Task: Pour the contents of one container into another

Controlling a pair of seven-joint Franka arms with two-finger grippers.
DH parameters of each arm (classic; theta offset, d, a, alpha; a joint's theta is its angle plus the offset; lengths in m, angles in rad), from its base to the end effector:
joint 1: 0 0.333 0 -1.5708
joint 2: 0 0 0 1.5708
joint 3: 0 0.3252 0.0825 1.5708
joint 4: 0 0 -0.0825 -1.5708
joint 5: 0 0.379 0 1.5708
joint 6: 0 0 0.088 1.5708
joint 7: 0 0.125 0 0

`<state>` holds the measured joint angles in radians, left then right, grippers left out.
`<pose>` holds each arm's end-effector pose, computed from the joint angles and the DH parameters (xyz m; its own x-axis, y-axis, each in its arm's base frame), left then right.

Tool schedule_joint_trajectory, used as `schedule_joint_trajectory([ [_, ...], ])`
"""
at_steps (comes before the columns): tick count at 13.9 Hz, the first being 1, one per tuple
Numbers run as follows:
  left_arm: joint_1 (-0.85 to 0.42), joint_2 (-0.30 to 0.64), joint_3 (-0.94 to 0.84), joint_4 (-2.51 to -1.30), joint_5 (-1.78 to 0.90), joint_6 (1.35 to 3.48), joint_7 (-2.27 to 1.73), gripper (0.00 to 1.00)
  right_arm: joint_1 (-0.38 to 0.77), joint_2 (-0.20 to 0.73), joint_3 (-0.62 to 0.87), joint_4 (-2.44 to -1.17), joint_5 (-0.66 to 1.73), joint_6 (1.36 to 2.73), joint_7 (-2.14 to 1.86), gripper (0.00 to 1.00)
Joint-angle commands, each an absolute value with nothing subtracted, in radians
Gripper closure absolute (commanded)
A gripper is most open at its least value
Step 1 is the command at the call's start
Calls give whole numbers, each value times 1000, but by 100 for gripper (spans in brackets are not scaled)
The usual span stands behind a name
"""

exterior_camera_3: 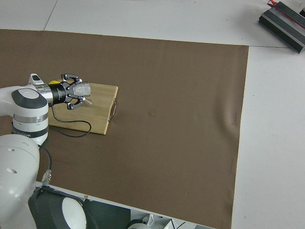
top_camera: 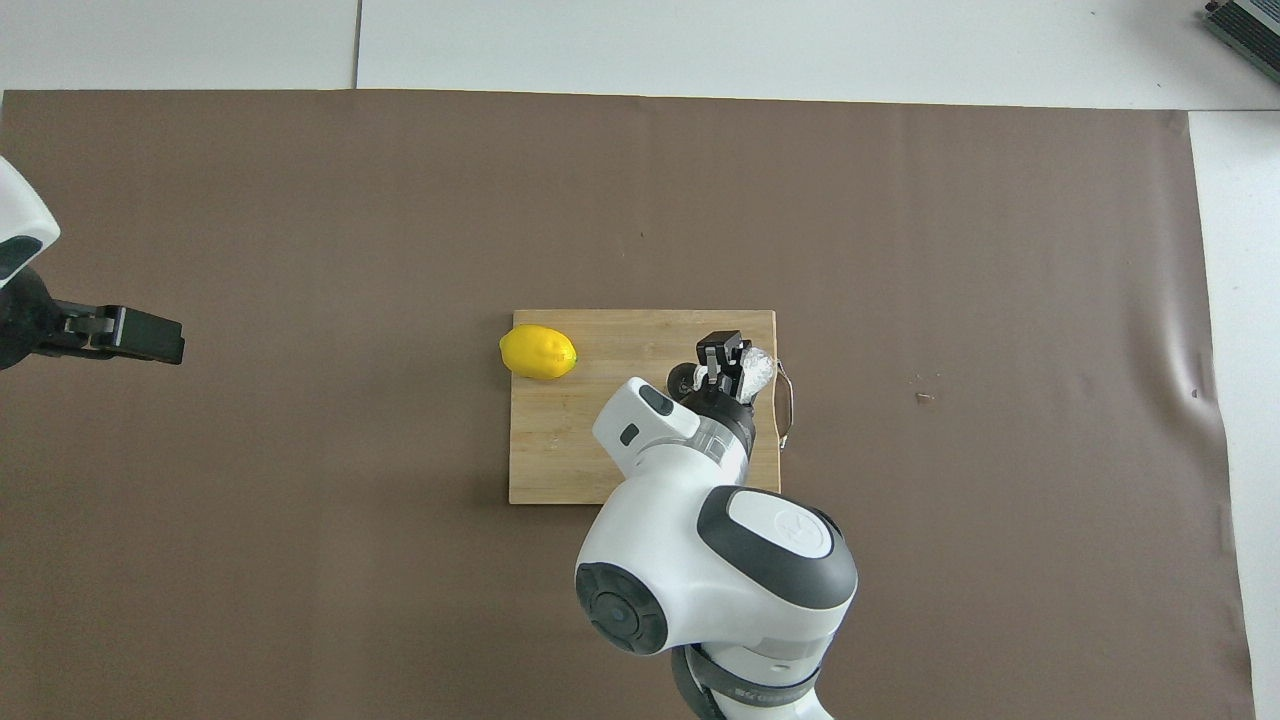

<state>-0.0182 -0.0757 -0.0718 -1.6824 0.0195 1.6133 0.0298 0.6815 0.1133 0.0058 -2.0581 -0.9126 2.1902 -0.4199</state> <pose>0.5262 -0.0465 0.6079 0.9927 -0.1202 0.0056 -0.1200 -0.9925 -0.0251 0.4734 0.3366 0.3936 0.0505 0.9069 -0.4183 0.8263 0.1973 0.5276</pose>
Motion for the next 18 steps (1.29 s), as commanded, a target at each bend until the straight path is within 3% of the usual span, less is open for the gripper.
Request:
schedule_joint_trajectory([
  [1, -8, -100, -77, -1704, 11, 1615, 40, 0, 678, 86, 14, -2088, -971, 2204, -373, 100],
  [11, -8, -100, -77, -1704, 11, 1615, 40, 0, 675, 101, 17, -2051, -954, 2218, -319, 100],
  [18, -8, -100, -77, -1704, 11, 1615, 40, 0, 660, 104, 17, -2007, -770, 2218, -368, 100],
])
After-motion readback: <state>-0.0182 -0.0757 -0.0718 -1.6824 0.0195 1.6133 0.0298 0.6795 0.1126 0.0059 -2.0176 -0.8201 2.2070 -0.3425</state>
